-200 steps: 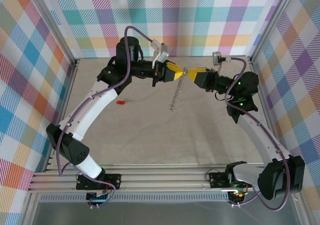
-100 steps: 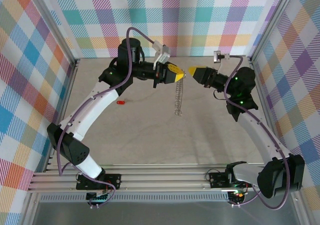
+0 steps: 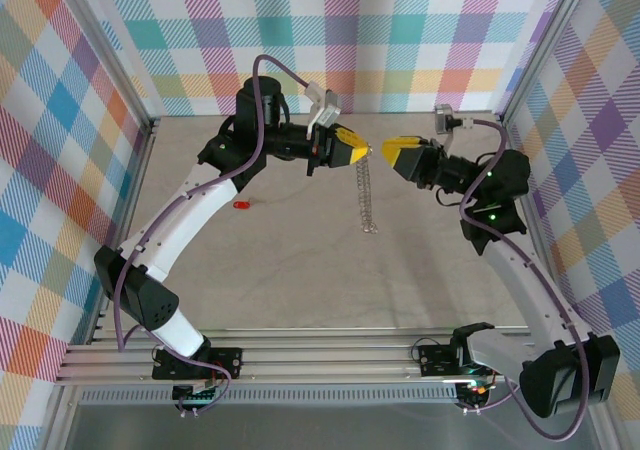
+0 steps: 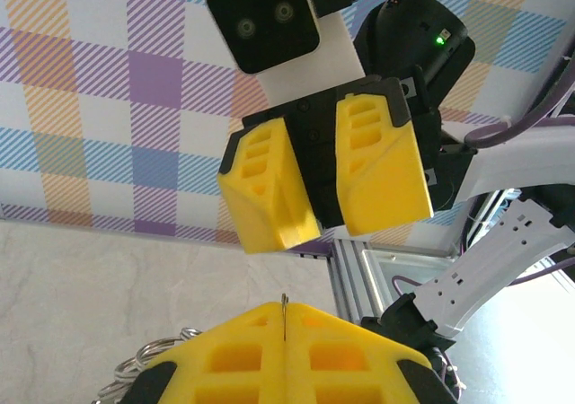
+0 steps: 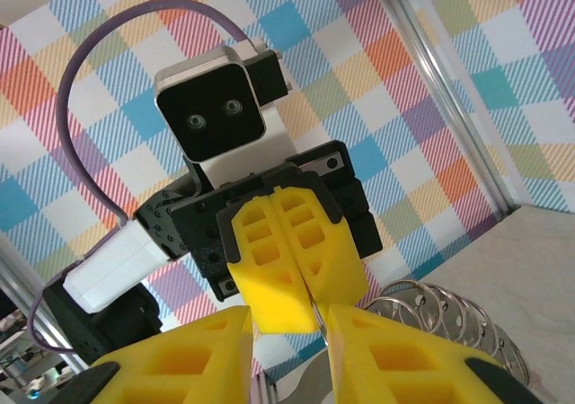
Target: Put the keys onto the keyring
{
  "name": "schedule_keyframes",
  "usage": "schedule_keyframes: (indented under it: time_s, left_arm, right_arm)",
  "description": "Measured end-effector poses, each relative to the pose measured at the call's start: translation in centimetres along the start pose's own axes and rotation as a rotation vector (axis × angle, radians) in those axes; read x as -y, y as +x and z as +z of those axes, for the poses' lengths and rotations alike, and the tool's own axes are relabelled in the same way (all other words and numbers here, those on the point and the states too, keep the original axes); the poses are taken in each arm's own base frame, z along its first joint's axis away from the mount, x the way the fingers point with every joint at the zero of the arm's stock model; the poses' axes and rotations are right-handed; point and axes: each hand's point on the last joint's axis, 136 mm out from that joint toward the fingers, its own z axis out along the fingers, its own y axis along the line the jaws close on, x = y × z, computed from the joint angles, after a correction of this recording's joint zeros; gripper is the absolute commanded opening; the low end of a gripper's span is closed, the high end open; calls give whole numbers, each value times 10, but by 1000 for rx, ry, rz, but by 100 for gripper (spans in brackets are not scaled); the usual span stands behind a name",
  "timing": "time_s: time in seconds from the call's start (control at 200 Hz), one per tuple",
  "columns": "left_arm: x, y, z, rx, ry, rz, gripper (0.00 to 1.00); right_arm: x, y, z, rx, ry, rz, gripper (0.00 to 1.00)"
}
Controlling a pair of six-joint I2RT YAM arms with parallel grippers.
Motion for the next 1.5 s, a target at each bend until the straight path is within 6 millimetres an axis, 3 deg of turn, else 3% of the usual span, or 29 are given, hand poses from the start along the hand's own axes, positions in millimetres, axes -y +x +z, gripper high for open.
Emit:
schedule_keyframes:
  time_s: [0.71, 0.93, 1.115, 1.34, 1.44, 1.5]
  left_arm:
    - [0, 0, 0, 0, 0, 0, 0]
    - [0, 0, 0, 0, -1, 0, 0]
    - [-1, 0, 0, 0, -7, -8, 0]
    - [-7, 1, 0, -2, -42, -38, 0]
    - [-14, 0, -1, -2, -105, -60, 10]
    - [-19, 1, -4, 11, -162, -74, 21]
  right_arm:
    - [13, 13, 12, -42, -25, 55, 30]
    - [16, 16, 15, -51, -32, 62, 20]
    - [10, 17, 17, -57, -55, 42, 0]
    - [13, 16, 17, -49, -43, 24, 0]
    - [19, 16, 17, -38, -16, 16, 0]
    - [21, 15, 17, -35, -7, 10, 0]
